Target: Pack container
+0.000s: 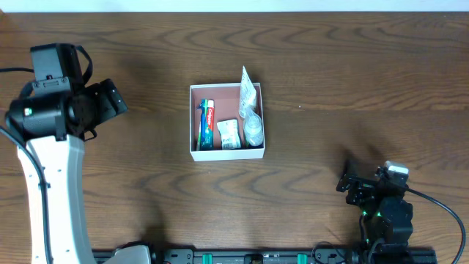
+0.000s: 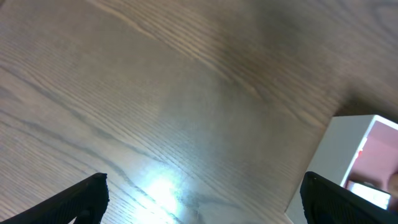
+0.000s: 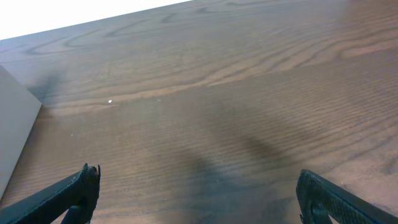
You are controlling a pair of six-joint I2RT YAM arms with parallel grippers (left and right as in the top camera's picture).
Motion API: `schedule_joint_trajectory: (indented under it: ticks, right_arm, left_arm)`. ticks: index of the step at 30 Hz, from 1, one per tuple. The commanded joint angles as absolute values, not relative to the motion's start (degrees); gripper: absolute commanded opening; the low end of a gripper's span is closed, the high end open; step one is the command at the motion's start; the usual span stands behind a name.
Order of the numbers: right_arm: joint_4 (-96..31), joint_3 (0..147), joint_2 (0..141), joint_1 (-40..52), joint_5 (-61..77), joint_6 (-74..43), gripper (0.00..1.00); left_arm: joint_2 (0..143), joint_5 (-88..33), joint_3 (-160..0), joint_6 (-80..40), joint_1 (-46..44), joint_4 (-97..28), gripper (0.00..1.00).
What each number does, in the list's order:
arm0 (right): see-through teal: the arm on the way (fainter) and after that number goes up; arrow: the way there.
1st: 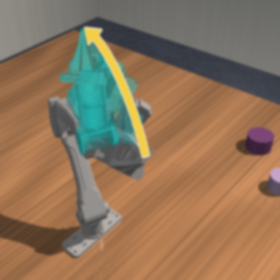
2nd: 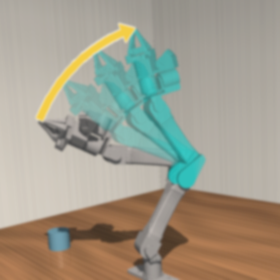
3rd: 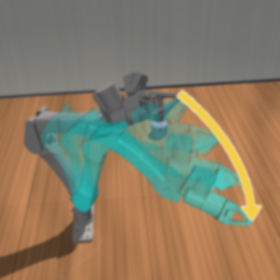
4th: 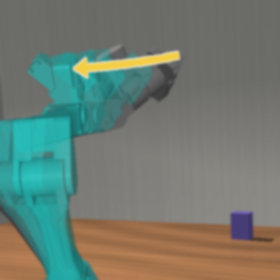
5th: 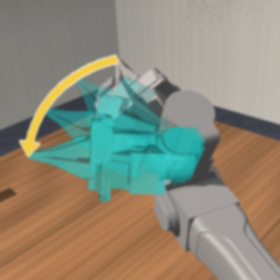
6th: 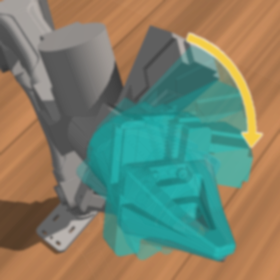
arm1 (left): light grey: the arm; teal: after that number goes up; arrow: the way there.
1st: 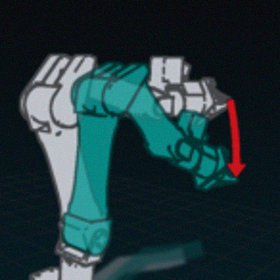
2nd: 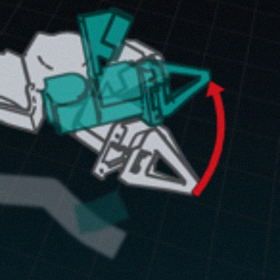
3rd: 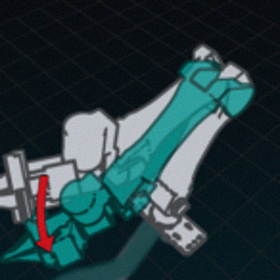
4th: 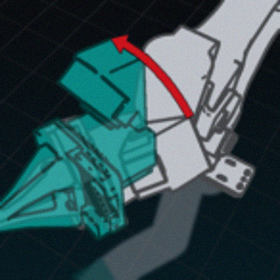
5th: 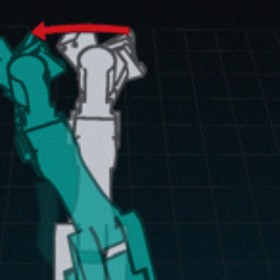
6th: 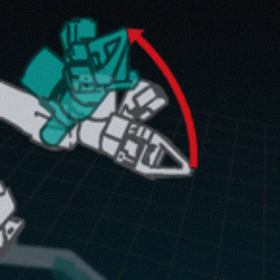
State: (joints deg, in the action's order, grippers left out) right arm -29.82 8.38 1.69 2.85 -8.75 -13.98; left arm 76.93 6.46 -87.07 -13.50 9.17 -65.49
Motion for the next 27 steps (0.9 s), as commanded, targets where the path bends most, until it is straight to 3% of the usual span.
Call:
schedule_joint_trajectory:
  ticks: [1, 12, 27]
  right_arm:
    - [-29.8, 8.19, 1.17, 2.42, -8.56, -13.19, 0.99]
    - [-29.8, 8.19, 1.17, 2.42, -8.58, -13.19, 0.99]
    - [-29.8, 8.19, 1.17, 2.42, -8.56, -13.19, 0.99]
  left_arm:
    - [70.48, 8.84, -85.91, -11.16, 7.49, -66.48, 0.98]
    - [41.12, 11.99, -61.1, -10.15, 3.51, -56.51, 0.98]
    - [8.64, 4.34, -21.37, -10.11, 3.4, -43.99, 0.98]
